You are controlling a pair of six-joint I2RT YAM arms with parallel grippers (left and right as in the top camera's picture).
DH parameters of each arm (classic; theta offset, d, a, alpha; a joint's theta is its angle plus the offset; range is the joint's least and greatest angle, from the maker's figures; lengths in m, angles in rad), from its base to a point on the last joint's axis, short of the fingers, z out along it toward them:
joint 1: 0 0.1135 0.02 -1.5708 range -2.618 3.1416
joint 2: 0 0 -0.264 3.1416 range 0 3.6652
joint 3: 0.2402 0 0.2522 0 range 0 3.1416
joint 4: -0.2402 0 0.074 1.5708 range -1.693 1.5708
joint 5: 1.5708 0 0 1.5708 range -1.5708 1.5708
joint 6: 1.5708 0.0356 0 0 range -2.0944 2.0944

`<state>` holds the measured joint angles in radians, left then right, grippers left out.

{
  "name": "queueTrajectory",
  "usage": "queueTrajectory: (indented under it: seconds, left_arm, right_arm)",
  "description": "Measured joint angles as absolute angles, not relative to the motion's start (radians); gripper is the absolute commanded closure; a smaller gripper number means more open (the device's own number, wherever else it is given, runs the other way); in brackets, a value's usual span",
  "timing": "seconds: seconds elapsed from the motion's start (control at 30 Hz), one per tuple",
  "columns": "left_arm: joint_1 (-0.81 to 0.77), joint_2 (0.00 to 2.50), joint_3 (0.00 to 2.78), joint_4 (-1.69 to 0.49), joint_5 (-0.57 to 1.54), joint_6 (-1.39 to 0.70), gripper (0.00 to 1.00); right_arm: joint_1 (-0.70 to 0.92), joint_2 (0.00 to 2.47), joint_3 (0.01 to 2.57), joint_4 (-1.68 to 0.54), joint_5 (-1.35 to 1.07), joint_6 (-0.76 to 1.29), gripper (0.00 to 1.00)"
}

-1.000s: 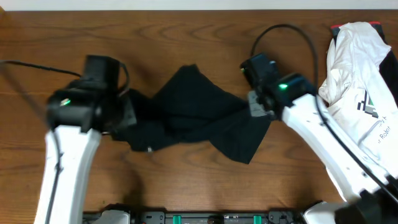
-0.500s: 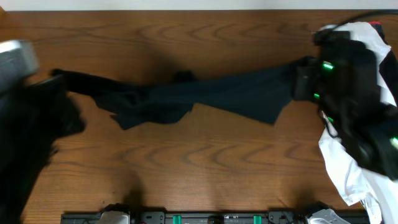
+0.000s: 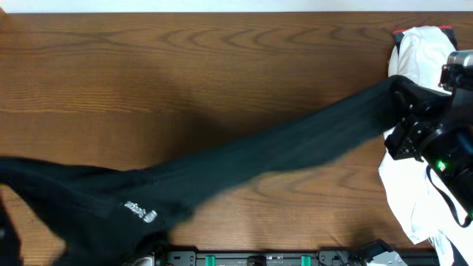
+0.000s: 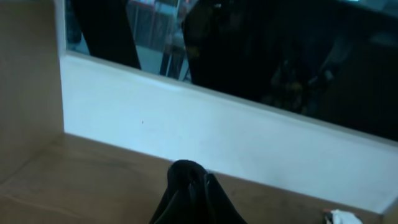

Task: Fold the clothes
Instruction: 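Lift the shirt with both grippers and lay it flat forward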

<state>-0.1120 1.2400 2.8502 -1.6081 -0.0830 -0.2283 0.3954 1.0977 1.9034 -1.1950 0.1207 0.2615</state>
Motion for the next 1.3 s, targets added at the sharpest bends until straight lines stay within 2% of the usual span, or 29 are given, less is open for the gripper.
queueTrajectory:
  seconds: [0.23, 0.47, 0.63, 0.87, 0.97, 1.1, 1.17, 1.27, 1.3]
  left_arm:
    - [-0.112, 1.465, 2.758, -1.561, -0.083, -0.183, 0.94]
    - [-0.112, 1.808, 2.719, -1.176, -0.023, -0.070, 0.94]
    - [-0.112, 1.884, 2.702, -1.010, 0.026, -0.002, 0.94]
    - [-0.112, 1.747, 2.725, -1.029, -0.003, 0.107, 0.94]
    - [-0.112, 1.688, 2.753, -1.176, -0.012, 0.133, 0.94]
    - [-0.112, 1.673, 2.770, -1.437, -0.021, 0.148, 0.92]
    - [-0.112, 1.699, 2.770, -1.560, -0.026, 0.152, 0.83]
    - [-0.112, 1.770, 2.751, -1.611, -0.030, 0.147, 0.83]
    - [-0.112, 1.787, 2.738, -1.611, -0.030, 0.141, 0.83]
  right_arm:
    - [0.395, 1.269, 1.905, -1.056, 0.126, 0.241, 0.99]
    - [0.366, 1.527, 1.901, -0.643, 0.200, 0.161, 0.99]
    - [0.272, 1.579, 1.896, -0.521, 0.236, 0.121, 0.99]
    - [0.188, 1.539, 1.921, -0.624, 0.196, 0.084, 0.99]
    - [0.192, 1.526, 1.931, -0.741, 0.166, 0.070, 0.96]
    - [0.193, 1.528, 1.934, -0.974, 0.103, 0.061, 0.97]
    - [0.193, 1.536, 1.934, -1.104, 0.063, 0.059, 0.90]
    - [0.193, 1.558, 1.930, -1.275, 0.024, 0.044, 0.78]
    - [0.193, 1.565, 1.930, -1.320, 0.018, 0.035, 0.70]
